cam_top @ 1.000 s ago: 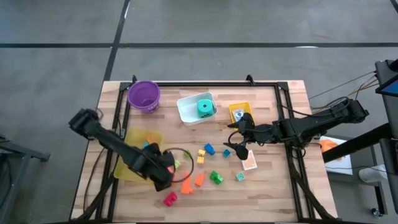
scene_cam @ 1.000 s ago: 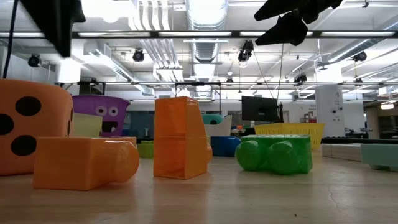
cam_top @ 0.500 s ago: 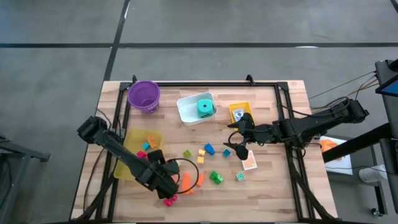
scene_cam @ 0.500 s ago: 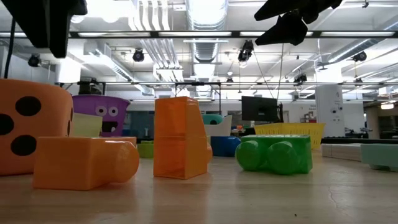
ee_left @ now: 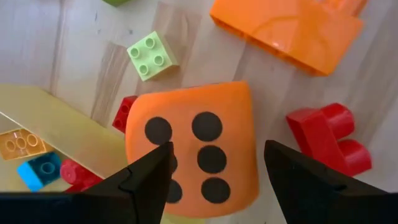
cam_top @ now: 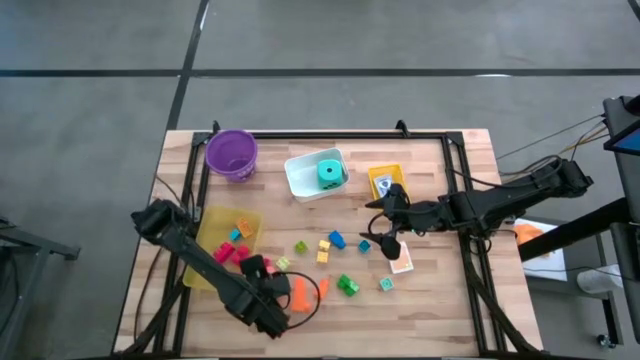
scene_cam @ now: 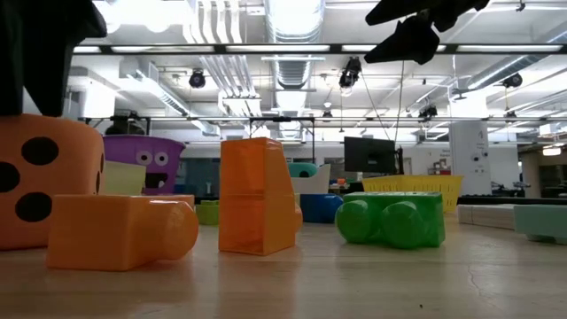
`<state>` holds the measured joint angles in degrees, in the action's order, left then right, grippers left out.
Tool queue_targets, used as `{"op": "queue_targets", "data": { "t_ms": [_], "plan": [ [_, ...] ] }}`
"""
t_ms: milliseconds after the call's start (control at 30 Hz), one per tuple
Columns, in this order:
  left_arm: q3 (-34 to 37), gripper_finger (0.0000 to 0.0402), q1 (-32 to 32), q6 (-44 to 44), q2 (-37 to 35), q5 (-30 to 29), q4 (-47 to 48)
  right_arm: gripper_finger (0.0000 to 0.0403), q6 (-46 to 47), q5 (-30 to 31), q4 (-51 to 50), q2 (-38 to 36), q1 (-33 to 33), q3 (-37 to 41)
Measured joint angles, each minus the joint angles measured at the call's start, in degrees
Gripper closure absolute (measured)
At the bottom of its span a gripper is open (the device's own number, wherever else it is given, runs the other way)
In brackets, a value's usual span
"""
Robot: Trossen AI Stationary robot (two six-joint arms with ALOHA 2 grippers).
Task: Pick & Place Toys
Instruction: Put the orange dice into the white bin
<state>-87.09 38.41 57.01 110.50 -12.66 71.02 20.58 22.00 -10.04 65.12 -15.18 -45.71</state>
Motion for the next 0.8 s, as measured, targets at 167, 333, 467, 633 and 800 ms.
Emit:
{"op": "queue_targets", "data": {
  "t_ms": [167, 333, 467, 633, 800],
  "plan": [
    [0.03, 0.0149, 0.29, 0.04, 0.13, -1.37, 0.02, 0.0004, 0.19, 0.01, 0.01, 0.0, -0.34, 0.0],
    [1.94, 0.0149, 0.22, -0.04, 0.35, -2.09, -0.83, 0.0004, -0.55, 0.28, 0.04, 0.0, -0.34, 0.0],
    [2.95, 0.0149, 0.11, -1.73, 0.19, -0.16, -2.49, 0.0004, -1.11, 0.42, 0.06, 0.0, -0.34, 0.02],
    [3.1, 0.0149, 0.11, -3.1, 0.32, 0.58, -4.16, 0.0004, -1.12, 0.44, 0.23, 0.0, -0.32, 0.01],
    [4.4, 0.0149, 0.11, -4.18, 2.07, 0.89, -4.26, 0.0004, -1.1, 0.44, 0.37, 0.0, -0.34, 0.02]
  ]
}}
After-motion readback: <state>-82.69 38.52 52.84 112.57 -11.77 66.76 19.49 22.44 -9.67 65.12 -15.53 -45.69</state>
